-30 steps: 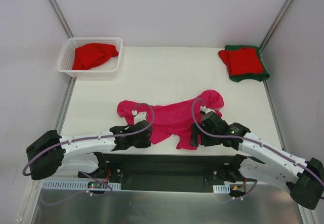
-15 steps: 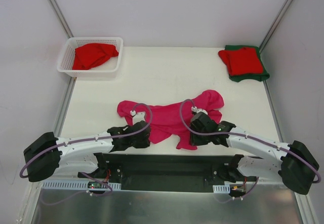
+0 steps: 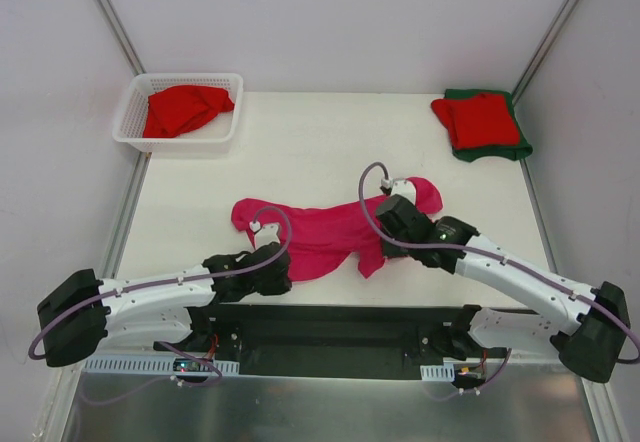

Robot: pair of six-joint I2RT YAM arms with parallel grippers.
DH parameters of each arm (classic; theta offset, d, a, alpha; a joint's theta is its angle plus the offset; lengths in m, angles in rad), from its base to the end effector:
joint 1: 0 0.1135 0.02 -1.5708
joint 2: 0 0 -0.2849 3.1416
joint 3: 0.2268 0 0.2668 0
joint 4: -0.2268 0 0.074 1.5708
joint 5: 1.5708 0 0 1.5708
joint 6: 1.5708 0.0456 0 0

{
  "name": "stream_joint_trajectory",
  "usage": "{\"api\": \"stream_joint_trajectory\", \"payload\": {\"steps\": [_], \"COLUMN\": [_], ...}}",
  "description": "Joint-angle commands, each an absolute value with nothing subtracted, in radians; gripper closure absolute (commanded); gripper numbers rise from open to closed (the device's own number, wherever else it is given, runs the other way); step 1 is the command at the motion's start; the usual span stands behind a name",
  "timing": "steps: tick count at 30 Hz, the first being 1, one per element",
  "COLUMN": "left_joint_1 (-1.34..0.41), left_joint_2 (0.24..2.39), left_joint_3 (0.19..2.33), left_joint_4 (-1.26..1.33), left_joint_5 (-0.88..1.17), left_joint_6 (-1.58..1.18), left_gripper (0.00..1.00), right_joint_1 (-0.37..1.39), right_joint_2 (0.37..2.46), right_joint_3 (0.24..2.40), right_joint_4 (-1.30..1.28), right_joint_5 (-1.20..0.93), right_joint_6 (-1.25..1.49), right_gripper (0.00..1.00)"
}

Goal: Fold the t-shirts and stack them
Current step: Flatten out the tshirt

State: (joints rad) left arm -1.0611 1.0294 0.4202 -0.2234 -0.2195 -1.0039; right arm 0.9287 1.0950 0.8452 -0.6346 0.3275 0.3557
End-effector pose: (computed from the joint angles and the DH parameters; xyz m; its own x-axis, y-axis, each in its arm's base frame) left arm 0.1065 -0.1701 0.1704 -0.8522 -0.1629 -0.4973 0.1147 0.8691 -0.4812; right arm 0.1498 0.1758 0.2700 -0.6558 -0.3264 -0.6807 -0.4350 0.9003 -0.0125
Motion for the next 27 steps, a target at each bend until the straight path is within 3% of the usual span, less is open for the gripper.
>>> {"api": "stream_joint_trajectory", "payload": {"steps": [1,13,27], "left_joint_1": [-1.068,-1.068,-1.068], "left_joint_2": [0.999,0.917,0.799], "left_joint_3": [0.403,0.385,0.351], "left_joint_4": [-0.247,-0.307,-0.431], "left_joint_5": [-0.252,-0.271,-0.293], "left_joint_6": [-1.022,-1.038,-1.088], "left_gripper": [1.0,1.0,1.0], "right_joint_1": [0.91,0.752,0.483], "right_joint_2": [1.138,1.324,1.584], "right_joint_3": [1.027,1.204,1.457], "right_joint_4": [-0.738,-0.67,-0.52], "right_joint_5": [0.55,0.629,0.525], "right_joint_6": [0.256,0.154,-0.044], "right_gripper": [0.99,0.99,0.99]}}
